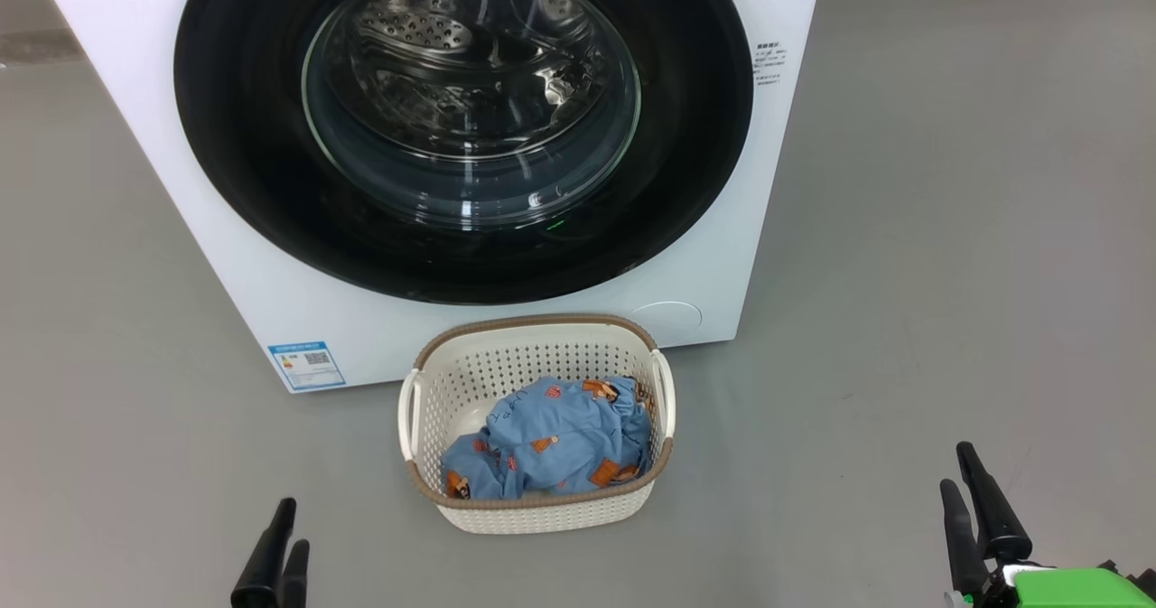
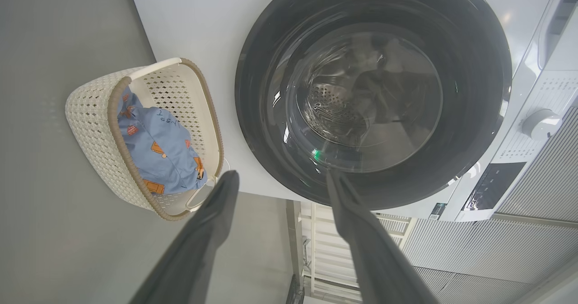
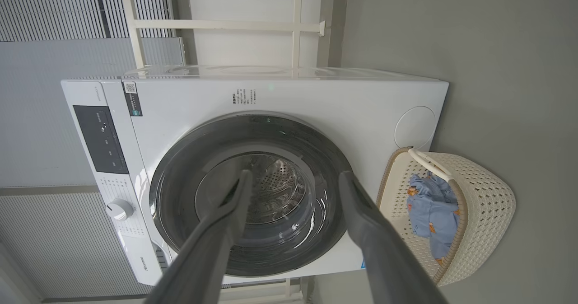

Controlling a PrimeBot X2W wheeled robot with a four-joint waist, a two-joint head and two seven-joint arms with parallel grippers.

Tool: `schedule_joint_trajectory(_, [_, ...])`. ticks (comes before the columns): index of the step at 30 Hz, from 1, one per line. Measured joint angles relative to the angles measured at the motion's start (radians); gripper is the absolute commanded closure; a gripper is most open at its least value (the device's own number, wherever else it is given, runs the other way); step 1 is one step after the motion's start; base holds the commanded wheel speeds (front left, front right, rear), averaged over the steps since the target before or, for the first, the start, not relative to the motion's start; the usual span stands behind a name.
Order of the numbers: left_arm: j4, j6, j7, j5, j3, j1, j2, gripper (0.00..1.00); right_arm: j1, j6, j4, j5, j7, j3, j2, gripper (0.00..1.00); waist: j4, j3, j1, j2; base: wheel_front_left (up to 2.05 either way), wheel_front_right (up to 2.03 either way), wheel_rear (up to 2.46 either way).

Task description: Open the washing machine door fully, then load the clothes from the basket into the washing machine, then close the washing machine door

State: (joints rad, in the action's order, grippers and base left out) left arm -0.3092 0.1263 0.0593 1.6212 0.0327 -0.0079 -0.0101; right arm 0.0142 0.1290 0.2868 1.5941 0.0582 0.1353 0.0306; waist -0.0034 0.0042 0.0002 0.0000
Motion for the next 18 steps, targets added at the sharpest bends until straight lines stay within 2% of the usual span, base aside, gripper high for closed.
schedule_joint_trajectory(18, [0.029, 0.0, -0.052, -0.052, -0.023, -0.013, -0.004, 0.0, 0.0, 0.0, -0.05, -0.074, -0.052, 0.002, 0.001, 0.0, -0.01, -0.004, 0.0, 0.0, 0.0, 0.0, 0.0])
